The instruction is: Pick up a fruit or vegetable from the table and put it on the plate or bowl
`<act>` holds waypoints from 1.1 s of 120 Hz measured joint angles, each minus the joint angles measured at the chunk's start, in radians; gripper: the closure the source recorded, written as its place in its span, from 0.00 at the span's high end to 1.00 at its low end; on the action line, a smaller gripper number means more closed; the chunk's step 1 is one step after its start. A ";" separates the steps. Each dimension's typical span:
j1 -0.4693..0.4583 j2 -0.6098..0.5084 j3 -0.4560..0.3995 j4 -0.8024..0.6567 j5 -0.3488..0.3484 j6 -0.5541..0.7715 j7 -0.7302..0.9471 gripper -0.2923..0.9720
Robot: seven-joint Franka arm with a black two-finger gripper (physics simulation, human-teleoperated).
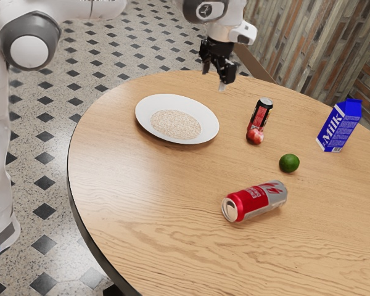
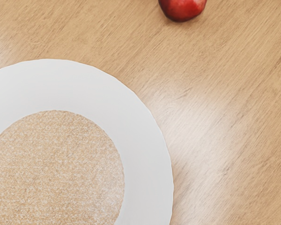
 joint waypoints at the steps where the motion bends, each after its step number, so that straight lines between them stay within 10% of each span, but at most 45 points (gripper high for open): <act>1: 0.000 -0.010 0.001 -0.030 -0.007 0.019 -0.001 0.77; 20: 0.055 -0.051 -0.042 -0.344 -0.051 0.368 -0.048 0.77; 57: -0.020 0.091 -0.093 -0.364 -0.062 0.752 -0.152 0.77; 132: -0.013 0.289 -0.038 -0.236 0.033 0.902 -0.266 0.77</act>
